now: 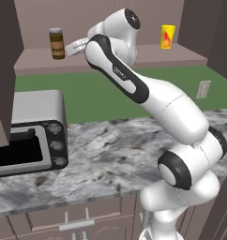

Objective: Take the cinnamon bottle from the cabinet and place it on the dining table, next to the plate with the cupcake. Then take the chocolate from the dining counter and place it on the cupcake plate.

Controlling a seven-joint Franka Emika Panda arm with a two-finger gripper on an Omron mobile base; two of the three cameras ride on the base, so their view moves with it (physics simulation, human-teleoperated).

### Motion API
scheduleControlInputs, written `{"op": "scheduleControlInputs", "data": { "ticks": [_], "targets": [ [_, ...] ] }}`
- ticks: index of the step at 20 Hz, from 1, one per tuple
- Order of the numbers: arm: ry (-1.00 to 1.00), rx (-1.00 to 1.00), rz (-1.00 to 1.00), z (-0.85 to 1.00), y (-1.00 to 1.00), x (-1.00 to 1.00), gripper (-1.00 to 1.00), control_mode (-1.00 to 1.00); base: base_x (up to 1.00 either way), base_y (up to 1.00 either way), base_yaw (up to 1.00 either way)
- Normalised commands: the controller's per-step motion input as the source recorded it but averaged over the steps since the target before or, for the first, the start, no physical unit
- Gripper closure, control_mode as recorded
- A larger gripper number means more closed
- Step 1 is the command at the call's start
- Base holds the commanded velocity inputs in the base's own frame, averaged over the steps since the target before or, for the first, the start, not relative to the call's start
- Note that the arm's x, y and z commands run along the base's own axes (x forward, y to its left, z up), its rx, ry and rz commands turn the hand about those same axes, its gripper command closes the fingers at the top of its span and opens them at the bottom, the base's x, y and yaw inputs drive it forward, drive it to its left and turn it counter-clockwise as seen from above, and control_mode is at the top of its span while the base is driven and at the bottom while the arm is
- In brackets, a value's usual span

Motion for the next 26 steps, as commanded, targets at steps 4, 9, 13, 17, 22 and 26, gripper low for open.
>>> {"op": "scheduleControlInputs", "data": {
  "ticks": [4,9,13,17,22,26],
  "targets": [
    [0.02,0.06,0.00,-0.01,0.08,0.27,-1.00,-1.00,0.00,0.00,0.00],
    [0.02,0.00,0.00,-0.07,0.15,0.31,-1.00,-1.00,0.00,0.00,0.00],
    [0.05,0.00,0.00,-0.03,0.19,0.30,-1.00,-1.00,0.00,0.00,0.00],
    [0.05,0.00,0.00,-0.01,0.12,0.31,-1.00,-1.00,0.00,0.00,0.00],
    [0.05,0.00,0.00,0.00,0.21,0.32,-1.00,-1.00,0.00,0.00,0.00],
    [0.03,0.00,0.00,0.00,0.23,0.28,-1.00,-1.00,0.00,0.00,0.00]
  ]
}}
